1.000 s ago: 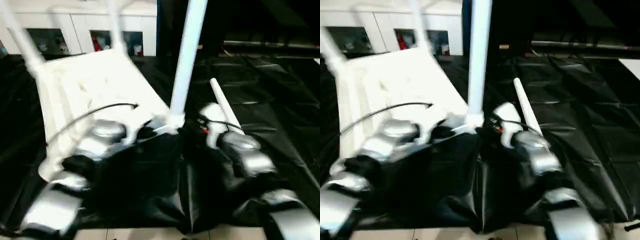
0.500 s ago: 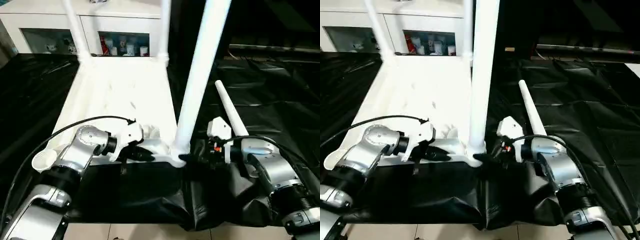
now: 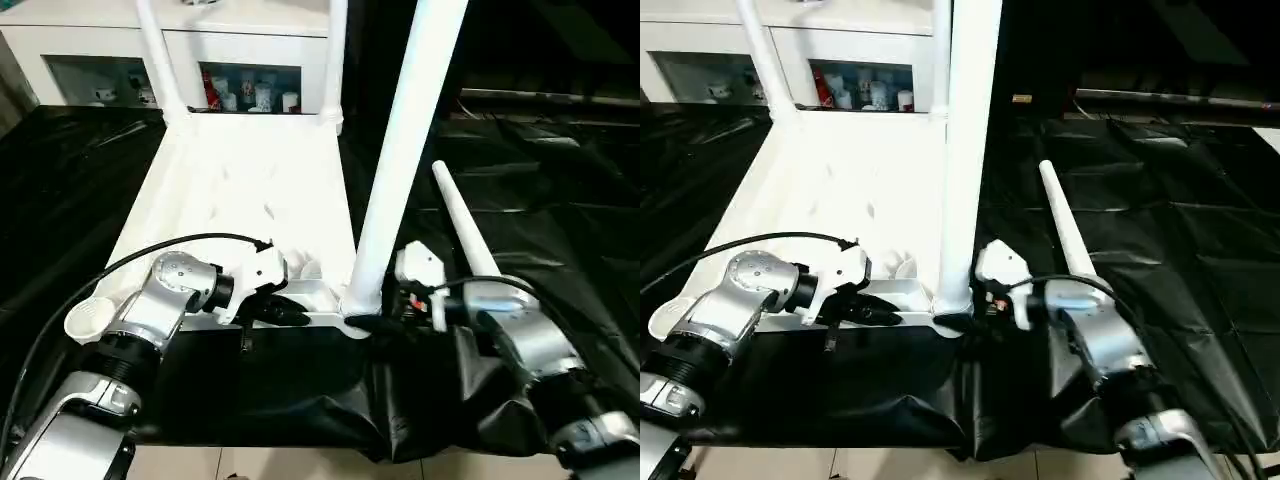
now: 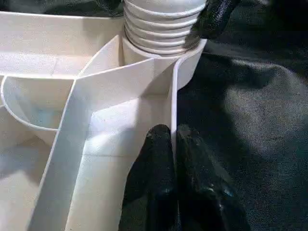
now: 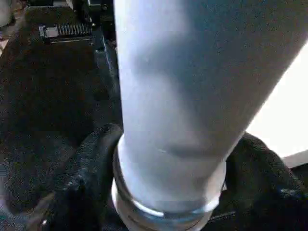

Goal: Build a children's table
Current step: Rotate leg to tighten

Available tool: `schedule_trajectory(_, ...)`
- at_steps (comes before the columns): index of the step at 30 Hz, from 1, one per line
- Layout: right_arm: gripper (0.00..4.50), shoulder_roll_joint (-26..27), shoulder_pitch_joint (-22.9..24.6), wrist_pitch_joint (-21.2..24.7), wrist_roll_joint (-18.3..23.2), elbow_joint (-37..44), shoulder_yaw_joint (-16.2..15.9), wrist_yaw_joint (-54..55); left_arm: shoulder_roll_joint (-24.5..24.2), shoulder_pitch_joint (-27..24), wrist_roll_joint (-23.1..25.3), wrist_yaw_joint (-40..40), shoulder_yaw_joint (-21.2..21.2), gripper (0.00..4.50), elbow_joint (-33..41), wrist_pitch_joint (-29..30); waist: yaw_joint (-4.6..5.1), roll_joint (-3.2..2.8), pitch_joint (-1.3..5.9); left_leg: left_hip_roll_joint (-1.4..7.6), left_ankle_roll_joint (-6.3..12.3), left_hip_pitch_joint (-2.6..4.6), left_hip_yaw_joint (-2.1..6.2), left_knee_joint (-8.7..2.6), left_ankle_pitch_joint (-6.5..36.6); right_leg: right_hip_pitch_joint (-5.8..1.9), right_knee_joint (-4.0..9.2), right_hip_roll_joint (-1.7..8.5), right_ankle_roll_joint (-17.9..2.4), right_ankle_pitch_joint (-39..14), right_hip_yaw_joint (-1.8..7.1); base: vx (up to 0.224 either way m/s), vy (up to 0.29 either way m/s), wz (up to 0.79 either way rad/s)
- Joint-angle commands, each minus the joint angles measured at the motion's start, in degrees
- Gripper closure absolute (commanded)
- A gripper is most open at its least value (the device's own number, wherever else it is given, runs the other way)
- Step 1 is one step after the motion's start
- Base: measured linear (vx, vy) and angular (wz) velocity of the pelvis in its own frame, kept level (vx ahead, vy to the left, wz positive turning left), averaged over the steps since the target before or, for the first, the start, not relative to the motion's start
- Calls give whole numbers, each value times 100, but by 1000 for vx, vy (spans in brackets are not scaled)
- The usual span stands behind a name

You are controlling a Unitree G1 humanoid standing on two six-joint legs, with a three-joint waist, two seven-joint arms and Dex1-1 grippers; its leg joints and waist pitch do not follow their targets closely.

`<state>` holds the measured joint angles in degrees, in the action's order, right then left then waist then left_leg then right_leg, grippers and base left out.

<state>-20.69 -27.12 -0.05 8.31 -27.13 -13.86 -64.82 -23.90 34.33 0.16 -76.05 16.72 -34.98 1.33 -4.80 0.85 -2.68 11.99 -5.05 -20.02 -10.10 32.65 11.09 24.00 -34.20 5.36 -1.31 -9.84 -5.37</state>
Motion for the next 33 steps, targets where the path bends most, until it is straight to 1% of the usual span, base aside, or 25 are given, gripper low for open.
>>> schedule_trajectory(1, 160, -2, -98, -21, -81, -57, 51, 64, 102, -22, -215, -147, -16, 450, 132, -44, 23, 51, 376, 111, 427, -22, -40, -294, 609, -408, 293, 261, -1259, -696, 296, 0, 0, 0)
schedule_trajectory(4, 175, 0, -81, -19, -54, -52, 43, 51, 92, -31, -208, -139, -21, 450, 122, -47, 15, 51, 381, 104, 457, -28, -43, -280, 548, -416, 282, 260, -1261, -634, 299, 0, 0, 0)
schedule_trajectory(10, 176, 34, -48, -58, -66, -150, 48, 96, 93, -33, -188, -117, -21, 450, 93, -46, 15, 39, 389, 104, 480, -26, -41, -268, 504, -416, 265, 256, -1311, -530, 295, 0, 0, 0)
schedule_trajectory(11, 177, 100, -54, 32, -81, -287, 120, 322, 136, -12, -149, 54, -53, 450, 26, -39, 16, 42, 389, 102, 478, -29, -41, -266, 512, -418, 264, 254, -1309, -541, 294, 0, 0, 0)
schedule_trajectory(12, 177, 215, -78, 150, -128, -537, 242, 750, 225, 48, -50, 430, -114, 450, -124, -32, 26, 26, 384, 102, 458, -26, -42, -268, 533, -406, 270, 254, -1314, -571, 297, 0, 0, 0)
schedule_trajectory(13, 177, 246, -87, 180, -142, -606, 276, 868, 250, 67, -21, 539, -131, 450, -169, -31, 39, 31, 374, 95, 384, -25, -33, -281, 642, -407, 301, 261, -1280, -765, 293, 0, 0, 0)
schedule_trajectory(14, 178, 339, -105, 215, -191, -788, 363, 1240, 309, 113, 81, 819, -141, 450, -279, 4, 70, 34, 358, 96, 281, -28, -24, -294, 791, -406, 328, 264, -1199, -1052, 289, 0, 0, 0)
schedule_trajectory(15, 178, 421, -117, 256, -223, -927, 433, 1544, 365, 152, 154, 1052, -154, 450, -368, 36, 88, 38, 354, 87, 242, -16, -25, -297, 882, -398, 357, 266, -1157, -1230, 286, 0, 0, 0)
schedule_trajectory(16, 178, 542, -124, 299, -265, -1075, 512, 1939, 471, 195, 172, 1308, -208, 450, -465, 113, 120, 51, 338, 74, 171, -7, -18, -303, 1036, -389, 395, 264, -1033, -1612, 280, 0, 0, 0)
schedule_trajectory(17, 178, 622, -128, 327, -291, -1164, 561, 2191, 543, 221, 174, 1467, -247, 450, -524, 165, 146, 55, 339, 74, 141, -16, -15, -307, 1058, -394, 405, 272, -983, -1763, 279, 0, 0, 0)
schedule_trajectory(18, 178, 783, -143, 413, -289, -1285, 654, 2601, 670, 252, 180, 1698, -284, 450, -573, 256, 186, 61, 326, 61, 81, -8, -8, -314, 1205, -377, 469, 267, -794, -2250, 266, 0, 0, 0)
schedule_trajectory(20, 178, 1037, -181, 490, -290, -1470, 772, 3187, 854, 303, 229, 2042, -301, 450, -641, 393, 206, 59, 305, 55, 68, -3, 2, -323, 1297, -346, 512, 270, -690, -2526, 260, 0, 0, 0)
schedule_trajectory(21, 178, 1204, -230, 507, -305, -1588, 820, 3535, 994, 362, 288, 2389, -322, 450, -722, 526, 232, 58, 293, 39, 55, 4, 17, -328, 1418, -344, 546, 267, -575, -2843, 237, 0, 0, 0)
schedule_trajectory(22, 178, 1365, -292, 482, -328, -1707, 853, 3831, 1135, 426, 336, 2725, -352, 450, -816, 647, 275, 48, 286, 29, 44, 47, 28, -316, 1634, -307, 605, 266, -447, -3199, 218, 0, 0, 0)
schedule_trajectory(23, 178, 1480, -341, 437, -342, -1792, 872, 4017, 1237, 467, 355, 2930, -379, 450, -880, 717, 275, 48, 286, 29, 44, 47, 28, -316, 1634, -307, 605, 266, -447, -3199, 218, 0, 0, 0)
schedule_trajectory(24, 178, 1575, -393, 395, -370, -1872, 872, 4173, 1327, 507, 367, 3123, -414, 450, -941, 765, 295, 54, 288, 27, 50, 51, 42, -326, 1691, -308, 635, 267, -402, -3269, 206, 0, 0, 0)
schedule_trajectory(25, 178, 1748, -497, 319, -420, -2034, 868, 4404, 1478, 577, 388, 3425, -465, 450, -1054, 816, 311, 46, 294, 27, 53, 40, 45, -331, 1669, -312, 622, 266, -414, -3217, 204, 0, 0, 0)
schedule_trajectory(27, 178, 1928, -617, 148, -457, -2208, 887, 4599, 1585, 620, 436, 3564, -447, 450, -1113, 818, 318, 55, 318, 20, 85, 29, 46, -332, 1616, -322, 609, 258, -440, -3044, 211, 0, 0, 0)
schedule_trajectory(28, 143, 1932, -620, 146, -455, -2211, 889, 4599, 1586, 621, 438, 3564, -446, 450, -1114, 816, 311, 46, 326, 35, 124, 9, 50, -348, 1533, -338, 586, 263, -498, -2820, 227, 0, 0, 0)
schedule_trajectory(29, 143, 1975, -653, 115, -432, -2258, 912, 4588, 1592, 630, 469, 3569, -426, 450, -1122, 784, 302, 35, 335, 40, 149, 17, 47, -348, 1491, -336, 574, 261, -544, -2676, 232, 0, 0, 0)
schedule_trajectory(30, 108, 2031, -696, 50, -317, -2296, 1014, 4519, 1567, 631, 494, 3522, -391, 450, -1106, 743, 299, 59, 348, 44, 222, 5, 28, -342, 1395, -351, 527, 254, -692, -2287, 251, 0, 0, 0)
schedule_trajectory(31, 106, 2014, -723, 64, -235, -2280, 1071, 4384, 1492, 616, 490, 3408, -364, 450, -1071, 632, 292, 68, 352, 36, 282, 0, 18, -336, 1343, -365, 510, 254, -755, -2151, 255, 0, 0, 0)
schedule_trajectory(32, 99, 1991, -730, 62, -212, -2263, 1081, 4315, 1459, 603, 484, 3333, -351, 450, -1050, 568, 291, 66, 353, 38, 302, -11, 17, -335, 1308, -374, 502, 258, -774, -2109, 258, 0, 0, 0)
schedule_trajectory(33, 87, 1991, -730, 62, -212, -2263, 1081, 4315, 1459, 603, 484, 3333, -351, 450, -1050, 568, 288, 82, 350, 39, 322, -15, 13, -333, 1292, -376, 503, 257, -781, -2103, 255, 0, 0, 0)
